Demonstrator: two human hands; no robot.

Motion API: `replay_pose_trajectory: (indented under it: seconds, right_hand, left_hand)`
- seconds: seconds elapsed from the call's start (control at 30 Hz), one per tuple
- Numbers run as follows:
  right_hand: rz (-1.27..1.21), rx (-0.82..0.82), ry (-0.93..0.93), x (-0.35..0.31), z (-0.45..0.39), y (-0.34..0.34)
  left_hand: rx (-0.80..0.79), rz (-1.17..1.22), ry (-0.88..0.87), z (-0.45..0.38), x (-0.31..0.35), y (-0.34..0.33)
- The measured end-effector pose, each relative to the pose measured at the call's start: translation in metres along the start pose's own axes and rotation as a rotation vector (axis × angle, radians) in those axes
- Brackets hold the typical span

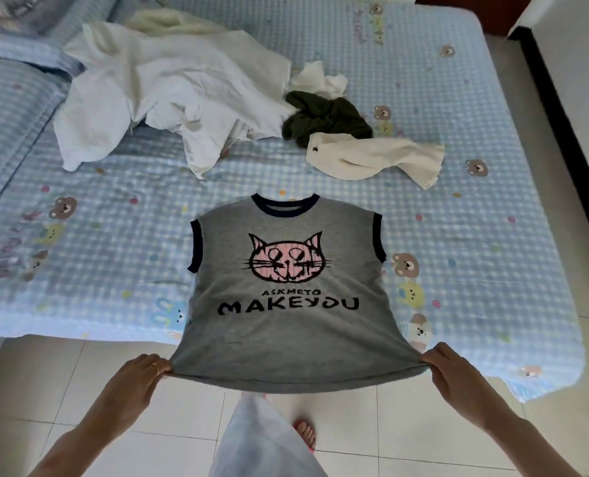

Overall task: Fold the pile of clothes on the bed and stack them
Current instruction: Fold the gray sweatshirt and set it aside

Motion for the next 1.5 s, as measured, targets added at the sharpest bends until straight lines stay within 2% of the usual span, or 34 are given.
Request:
replay_pose_trajectory:
  seconds: [0.2, 0.33, 0.43, 0.73, 0.9, 1.03, 1.1, 1.23, 1.3, 1.37, 1.43, 1.5]
  right_hand:
    - [-0.353, 0.170, -0.037, -0.023, -0.059, 0.046]
    - [-0.418, 0.201, -0.096, -0.031, -0.136, 0.071]
    - [-0.414, 0.196, -0.156, -0.028, -0.193, 0.080]
    - [-0.457, 0.204, -0.267, 0.002, -0.323, 0.092]
    - [-0.470, 0.269, -0.370, 0.024, -0.371, 0.100]
    - [-0.379, 0.137, -0.400, 0.032, -0.400, 0.092]
    - [-0.297, 0.063, -0.418, 0.032, -0.410, 0.087]
    - [-0.169, -0.047, -0.406, 0.025, -0.428, 0.079]
    - [-0.152, 0.006, -0.373, 0.021, -0.434, 0.080]
    - [-0.191, 0.072, -0.381, 0.023, -0.440, 0.081]
    - [-0.291, 0.160, -0.488, 0.027, -0.445, 0.085]
    - [-0.316, 0.242, -0.611, 0.031, -0.448, 0.090]
  left_hand:
    - [0.108, 0.502, 0.192, -0.045, -0.008, 0.047]
    - [0.091, 0.614, 0.249, -0.113, -0.022, 0.076]
    - [0.041, 0.626, 0.279, -0.172, -0.036, 0.082]
    - [0.036, 0.618, 0.353, -0.312, -0.095, 0.077]
    - [0.126, 0.593, 0.451, -0.366, -0.131, 0.085]
    - [-0.114, 0.378, 0.394, -0.401, -0.146, 0.071]
    - [-0.171, 0.289, 0.367, -0.411, -0.147, 0.064]
    - [-0.118, 0.229, 0.414, -0.421, -0.147, 0.056]
    - [-0.079, 0.299, 0.438, -0.426, -0.150, 0.053]
    - [-0.014, 0.431, 0.538, -0.431, -0.156, 0.055]
    - [0.089, 0.508, 0.633, -0.433, -0.160, 0.059]
    - [0.187, 0.402, 0.631, -0.431, -0.154, 0.064]
Point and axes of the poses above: each hand's wrist, its own z-axis away from the middle knuckle, its own y-axis out of the back of the hand, x = y × z, the point moved 1 cm from there along -z, towards the middle knuckle, and after that the axes turned 10 degrees about -x, right-handed, at the moved point
